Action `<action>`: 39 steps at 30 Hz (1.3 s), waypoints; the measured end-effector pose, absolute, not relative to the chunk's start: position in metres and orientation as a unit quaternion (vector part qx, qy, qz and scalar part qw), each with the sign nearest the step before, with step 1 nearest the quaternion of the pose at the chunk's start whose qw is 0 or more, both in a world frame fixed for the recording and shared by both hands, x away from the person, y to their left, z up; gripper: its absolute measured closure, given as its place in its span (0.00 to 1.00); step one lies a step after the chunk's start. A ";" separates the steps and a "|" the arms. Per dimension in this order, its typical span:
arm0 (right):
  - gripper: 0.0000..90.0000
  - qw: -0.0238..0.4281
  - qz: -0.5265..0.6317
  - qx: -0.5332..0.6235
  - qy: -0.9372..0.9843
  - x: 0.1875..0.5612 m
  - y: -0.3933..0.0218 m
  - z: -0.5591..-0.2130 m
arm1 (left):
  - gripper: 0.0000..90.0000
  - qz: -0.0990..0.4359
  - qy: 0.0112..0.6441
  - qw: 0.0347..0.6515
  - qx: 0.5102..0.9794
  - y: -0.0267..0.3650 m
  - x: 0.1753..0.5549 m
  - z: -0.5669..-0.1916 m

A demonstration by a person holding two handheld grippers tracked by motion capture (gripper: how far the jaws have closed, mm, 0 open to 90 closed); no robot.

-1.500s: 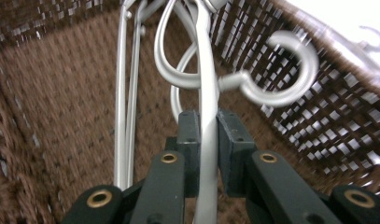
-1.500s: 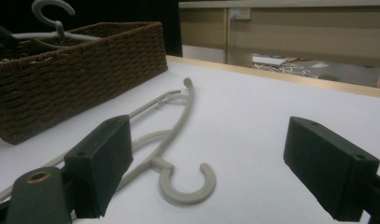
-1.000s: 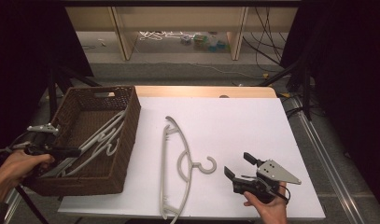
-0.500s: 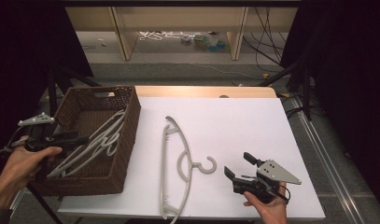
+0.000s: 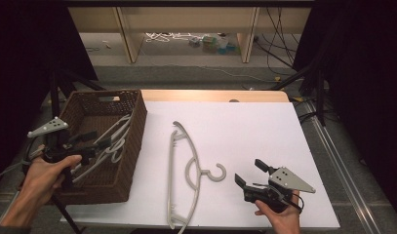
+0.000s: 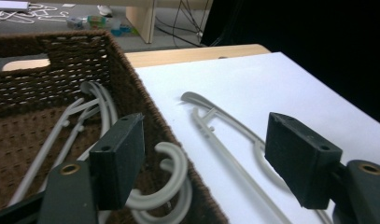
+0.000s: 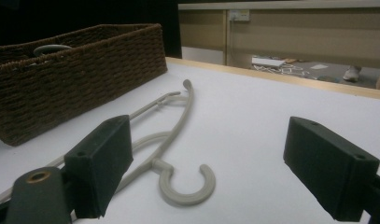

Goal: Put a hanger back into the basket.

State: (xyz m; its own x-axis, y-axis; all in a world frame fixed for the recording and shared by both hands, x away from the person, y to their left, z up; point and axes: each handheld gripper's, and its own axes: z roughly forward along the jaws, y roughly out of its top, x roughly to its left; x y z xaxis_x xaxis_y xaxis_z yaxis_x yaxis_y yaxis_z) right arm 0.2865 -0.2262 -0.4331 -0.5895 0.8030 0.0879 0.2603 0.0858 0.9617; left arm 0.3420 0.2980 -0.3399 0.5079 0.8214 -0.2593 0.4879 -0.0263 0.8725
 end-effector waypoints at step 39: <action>0.18 0.239 0.567 0.382 0.689 0.286 -0.229 -0.434 | 0.18 0.134 0.405 0.576 0.697 0.168 0.316 -0.397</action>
